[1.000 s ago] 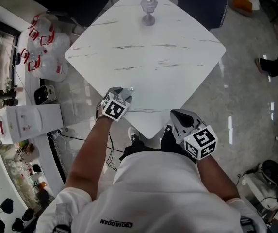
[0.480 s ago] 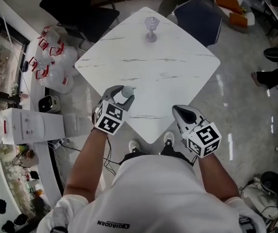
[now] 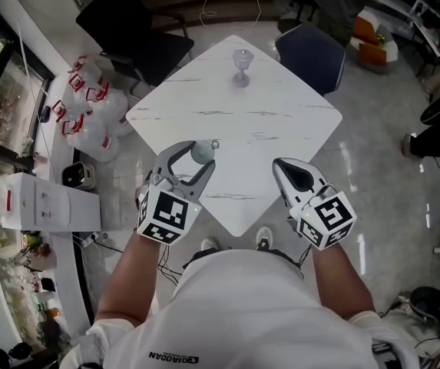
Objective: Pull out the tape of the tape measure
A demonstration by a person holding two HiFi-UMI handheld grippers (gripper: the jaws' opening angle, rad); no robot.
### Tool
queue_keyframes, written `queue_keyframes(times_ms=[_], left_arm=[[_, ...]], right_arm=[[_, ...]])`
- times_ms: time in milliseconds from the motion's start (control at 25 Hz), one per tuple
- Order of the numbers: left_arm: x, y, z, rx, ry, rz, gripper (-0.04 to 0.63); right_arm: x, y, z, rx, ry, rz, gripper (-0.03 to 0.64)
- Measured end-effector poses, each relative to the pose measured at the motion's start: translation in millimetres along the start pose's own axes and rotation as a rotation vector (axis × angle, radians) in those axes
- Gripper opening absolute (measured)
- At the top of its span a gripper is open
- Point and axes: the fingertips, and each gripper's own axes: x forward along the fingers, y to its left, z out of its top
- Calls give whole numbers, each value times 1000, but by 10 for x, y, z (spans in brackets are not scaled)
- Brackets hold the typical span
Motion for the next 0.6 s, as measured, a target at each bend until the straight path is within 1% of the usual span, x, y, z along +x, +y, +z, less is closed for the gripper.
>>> queue_keyframes(times_ms=[240,600], left_arm=[[-341,-72,172,47,-54,53,222],[-486,-160,133,93,-48,76,222]], right_arm=[[-55,129,277,-56,-65,2,6],[-58,134,363,-77,-94,-7,6]])
